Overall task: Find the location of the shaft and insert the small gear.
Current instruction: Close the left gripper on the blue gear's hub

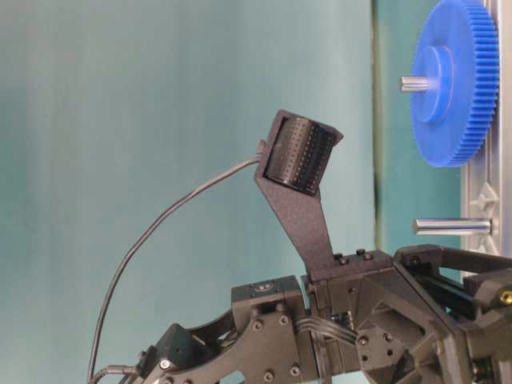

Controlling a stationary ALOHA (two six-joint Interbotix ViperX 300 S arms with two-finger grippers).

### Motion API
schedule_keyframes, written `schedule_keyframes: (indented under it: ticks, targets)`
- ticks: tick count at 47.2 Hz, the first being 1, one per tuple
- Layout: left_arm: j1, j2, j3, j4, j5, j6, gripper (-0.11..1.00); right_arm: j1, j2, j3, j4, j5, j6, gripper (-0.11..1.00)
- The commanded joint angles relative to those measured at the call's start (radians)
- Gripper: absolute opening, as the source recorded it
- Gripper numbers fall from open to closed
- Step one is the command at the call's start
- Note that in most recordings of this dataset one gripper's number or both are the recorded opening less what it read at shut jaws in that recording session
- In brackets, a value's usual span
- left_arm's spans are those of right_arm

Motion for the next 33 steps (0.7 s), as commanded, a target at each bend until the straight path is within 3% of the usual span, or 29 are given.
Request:
schedule_keyframes:
  ticks: [1, 4, 9, 33]
  targets:
    - [-0.002, 0.003, 0.002, 0.003, 0.005, -0.003, 0.89, -0.002, 0.006, -0.011, 0.002, -0.009, 0.009, 0.00]
    - [-0.005, 0.005, -0.003, 0.003, 0.003, -0.005, 0.83, -0.002, 0.006, -0.011, 0.002, -0.009, 0.009, 0.00]
    - [-0.006, -0.002, 0.000, 0.005, 0.003, 0.006, 0.64, -0.002, 0.006, -0.009, 0.002, -0.009, 0.009, 0.00]
    - [-0.005, -0.020, -0.005, 0.003, -0.005, 0.006, 0.63, -0.002, 0.006, -0.009, 0.002, -0.009, 0.009, 0.00]
